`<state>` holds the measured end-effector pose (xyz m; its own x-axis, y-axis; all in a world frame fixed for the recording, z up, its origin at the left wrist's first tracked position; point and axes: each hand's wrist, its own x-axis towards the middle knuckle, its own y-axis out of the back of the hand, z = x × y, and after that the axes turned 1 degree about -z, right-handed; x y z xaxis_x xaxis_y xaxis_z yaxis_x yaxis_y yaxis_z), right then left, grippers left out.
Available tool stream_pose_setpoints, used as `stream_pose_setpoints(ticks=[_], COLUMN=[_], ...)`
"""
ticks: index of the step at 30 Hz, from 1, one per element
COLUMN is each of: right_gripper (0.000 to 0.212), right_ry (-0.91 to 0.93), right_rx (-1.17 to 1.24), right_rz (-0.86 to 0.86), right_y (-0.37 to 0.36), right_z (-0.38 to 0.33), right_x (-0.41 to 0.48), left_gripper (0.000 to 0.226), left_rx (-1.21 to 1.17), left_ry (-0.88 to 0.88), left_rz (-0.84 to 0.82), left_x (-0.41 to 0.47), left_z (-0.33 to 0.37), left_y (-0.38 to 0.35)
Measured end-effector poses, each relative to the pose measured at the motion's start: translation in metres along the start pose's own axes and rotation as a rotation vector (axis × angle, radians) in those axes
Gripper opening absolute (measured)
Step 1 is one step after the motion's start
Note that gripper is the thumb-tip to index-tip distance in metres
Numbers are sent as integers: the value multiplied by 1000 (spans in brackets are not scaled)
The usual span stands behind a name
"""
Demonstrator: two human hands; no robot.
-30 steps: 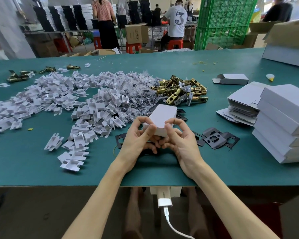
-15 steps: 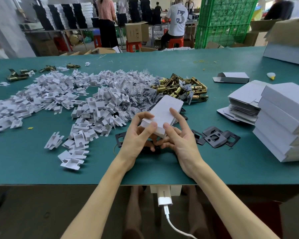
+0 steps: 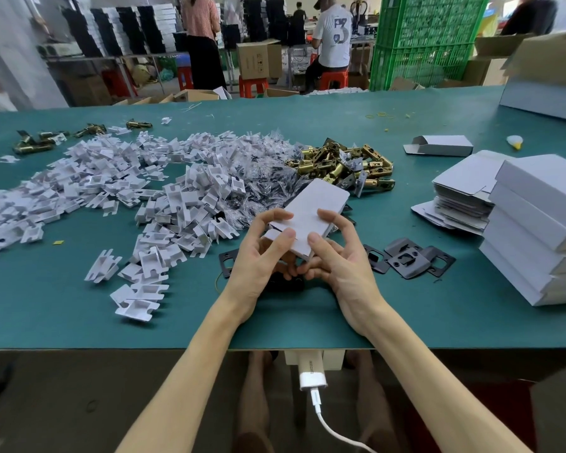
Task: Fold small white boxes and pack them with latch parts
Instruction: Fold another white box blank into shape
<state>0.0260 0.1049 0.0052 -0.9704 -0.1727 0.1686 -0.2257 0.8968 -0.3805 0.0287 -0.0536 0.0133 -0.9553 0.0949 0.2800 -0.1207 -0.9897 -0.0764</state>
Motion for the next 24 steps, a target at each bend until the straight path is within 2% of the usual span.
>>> stream_pose_setpoints(ticks=[9,16,24], right_gripper=[42,65,70], right_ry=[9,-7,-10], right_rx=[-52,-61,-63], right_rz=[-6,-68,-70], right_y=[2,1,2], right_z=[3,1,1], right_x=[2,2,2], left_gripper=[22,23,29], left_rx=[7,-14,-10], left_ry=[-16,-23,-38], left_rz=[20,61,67], left_x=[0,1,1], left_z=[0,1,1], left_y=[0,0,1])
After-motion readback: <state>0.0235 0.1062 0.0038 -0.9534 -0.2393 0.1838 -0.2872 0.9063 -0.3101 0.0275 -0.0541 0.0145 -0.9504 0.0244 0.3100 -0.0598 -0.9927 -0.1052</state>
